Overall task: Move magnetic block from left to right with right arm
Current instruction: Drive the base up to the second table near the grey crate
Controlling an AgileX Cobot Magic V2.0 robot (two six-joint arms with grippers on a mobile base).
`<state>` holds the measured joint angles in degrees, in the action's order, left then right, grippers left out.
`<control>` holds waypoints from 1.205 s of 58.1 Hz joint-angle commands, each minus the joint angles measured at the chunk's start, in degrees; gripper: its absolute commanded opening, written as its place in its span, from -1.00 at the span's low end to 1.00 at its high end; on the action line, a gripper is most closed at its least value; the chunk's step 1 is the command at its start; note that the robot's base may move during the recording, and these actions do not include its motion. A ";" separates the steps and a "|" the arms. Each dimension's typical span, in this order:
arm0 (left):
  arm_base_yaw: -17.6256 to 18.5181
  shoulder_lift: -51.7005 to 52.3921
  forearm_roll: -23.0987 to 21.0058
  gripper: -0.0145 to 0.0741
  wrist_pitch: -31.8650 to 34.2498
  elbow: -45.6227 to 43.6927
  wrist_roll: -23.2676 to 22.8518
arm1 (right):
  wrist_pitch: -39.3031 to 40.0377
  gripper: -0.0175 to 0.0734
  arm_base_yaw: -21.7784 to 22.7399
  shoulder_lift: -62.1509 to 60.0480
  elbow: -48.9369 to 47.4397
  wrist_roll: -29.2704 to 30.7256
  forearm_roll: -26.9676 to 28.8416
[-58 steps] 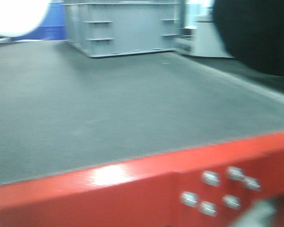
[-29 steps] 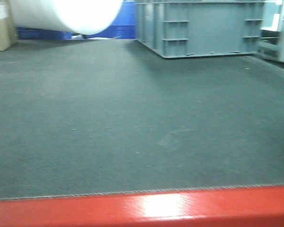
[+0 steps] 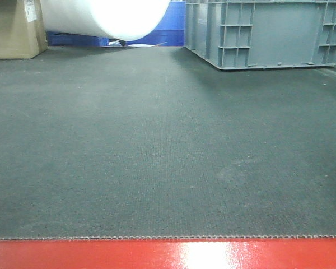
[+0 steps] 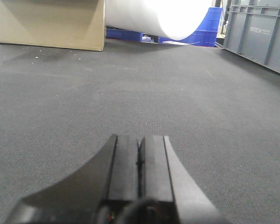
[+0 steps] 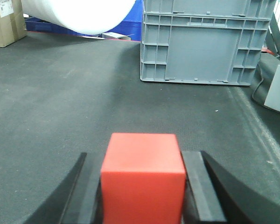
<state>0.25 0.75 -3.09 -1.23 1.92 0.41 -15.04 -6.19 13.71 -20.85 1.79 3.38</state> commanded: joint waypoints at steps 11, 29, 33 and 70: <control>0.20 0.58 -0.15 -0.96 4.48 0.39 -0.41 | 5.12 0.14 0.23 0.45 -1.75 0.57 -0.26; 0.20 0.58 -0.15 -0.96 4.48 0.39 -0.41 | 5.12 0.14 0.23 0.45 -1.75 0.57 -0.26; 0.20 0.58 -0.15 -0.96 4.48 0.39 -0.41 | 5.12 0.14 0.23 0.45 -1.75 0.57 -0.26; 0.20 0.58 -0.15 -0.96 4.48 0.39 -0.41 | 5.04 0.14 0.23 0.45 -1.75 0.57 -0.26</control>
<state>0.25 0.75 -3.09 -1.23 1.92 0.41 -15.04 -6.19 13.71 -20.85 1.79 3.38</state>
